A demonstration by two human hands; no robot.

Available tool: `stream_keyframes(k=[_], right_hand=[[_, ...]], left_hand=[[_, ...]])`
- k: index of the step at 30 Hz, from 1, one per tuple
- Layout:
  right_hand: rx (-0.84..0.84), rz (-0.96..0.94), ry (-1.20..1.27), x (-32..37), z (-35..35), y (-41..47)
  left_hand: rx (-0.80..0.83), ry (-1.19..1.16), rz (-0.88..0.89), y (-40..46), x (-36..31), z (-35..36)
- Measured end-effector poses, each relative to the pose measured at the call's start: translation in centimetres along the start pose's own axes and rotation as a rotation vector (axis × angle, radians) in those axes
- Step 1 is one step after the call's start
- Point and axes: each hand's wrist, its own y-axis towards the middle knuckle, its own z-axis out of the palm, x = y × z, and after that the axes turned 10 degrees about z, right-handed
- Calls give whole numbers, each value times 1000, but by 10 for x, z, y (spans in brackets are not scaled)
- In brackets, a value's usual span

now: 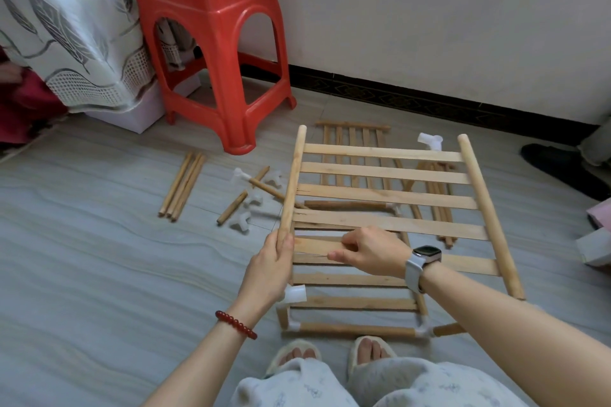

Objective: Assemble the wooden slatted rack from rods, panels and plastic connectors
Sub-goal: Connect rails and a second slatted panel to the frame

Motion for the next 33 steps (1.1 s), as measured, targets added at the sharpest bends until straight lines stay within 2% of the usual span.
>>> stream_keyframes(k=[5, 10, 16, 21, 23, 28, 31, 33], right_hand=[[-8, -16, 51, -3, 6, 0], [-22, -59, 59, -7, 4, 2], [12, -127, 18, -1, 0, -2], [40, -212, -97, 8, -7, -14], [20, -212, -166, 11, -8, -16], [-93, -132, -248, 21, -6, -23], [-280, -264, -253, 32, -6, -34], [-235, -359, -131, 46, -12, -42]], left_hand=[[-126, -81, -54, -11, 0, 12], [-142, -93, -16, -8, -6, 11], [-87, -121, -47, -7, 2, 11], [1, -378, -201, 19, 4, -2], [-34, -431, -198, 27, 1, -1], [-182, -367, -209, 28, 0, 10], [-219, -368, -172, 30, -3, 8], [-227, -395, -168, 31, -6, 8]])
